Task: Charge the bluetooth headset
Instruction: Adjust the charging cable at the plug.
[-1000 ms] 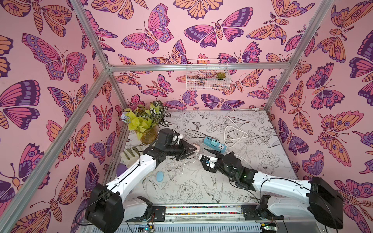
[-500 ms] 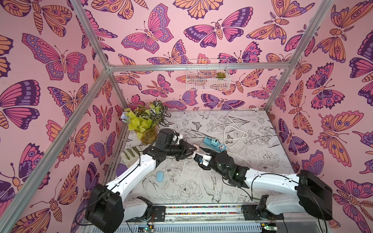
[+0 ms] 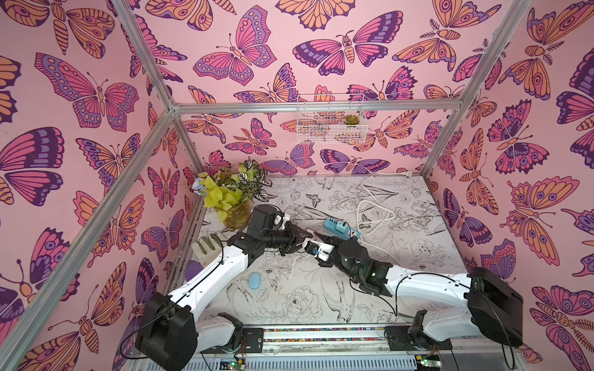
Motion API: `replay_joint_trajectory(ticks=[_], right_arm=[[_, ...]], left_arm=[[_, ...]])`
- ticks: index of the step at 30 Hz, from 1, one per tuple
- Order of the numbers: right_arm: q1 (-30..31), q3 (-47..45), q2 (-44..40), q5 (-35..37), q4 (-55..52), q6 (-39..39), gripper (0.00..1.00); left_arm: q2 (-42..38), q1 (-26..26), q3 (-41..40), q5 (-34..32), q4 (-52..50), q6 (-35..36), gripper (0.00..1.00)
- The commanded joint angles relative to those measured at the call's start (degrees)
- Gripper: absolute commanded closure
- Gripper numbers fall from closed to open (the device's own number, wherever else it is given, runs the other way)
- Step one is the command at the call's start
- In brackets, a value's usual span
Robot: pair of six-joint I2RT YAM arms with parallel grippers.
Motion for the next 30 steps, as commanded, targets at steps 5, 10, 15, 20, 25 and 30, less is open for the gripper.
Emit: replay_joint_trajectory(ticks=[5, 10, 15, 20, 25, 30], right_arm=[[0.2, 2.7, 1.9, 2.7, 1.0, -0.3, 0.47], [0.2, 2.4, 1.8, 3.6, 2.1, -0.5, 0.58], [0.2, 2.4, 1.1, 3.9, 1.5, -0.5, 0.73], [0.2, 2.0, -0.4, 3.3, -0.4, 0.5, 0.80], [0.2, 0.5, -2.0, 3.4, -1.7, 1.2, 0.83], [0.2, -0.4, -4.2, 3.9, -4.2, 3.5, 0.85]], left_arm=[[-1.8, -0.8, -0.1, 3.1, 1.5, 0.5, 0.81], [-2.0, -0.9, -0.3, 3.1, 1.5, 0.3, 0.81], [-2.0, -0.9, -0.5, 3.2, 2.0, -0.2, 0.79], [-2.2, -0.8, -0.7, 2.7, 2.3, -0.2, 0.63], [-2.4, -0.7, -1.4, 1.7, 2.8, -0.4, 0.46], [-3.8, 0.1, -1.8, 0.5, 2.4, 0.6, 0.38]])
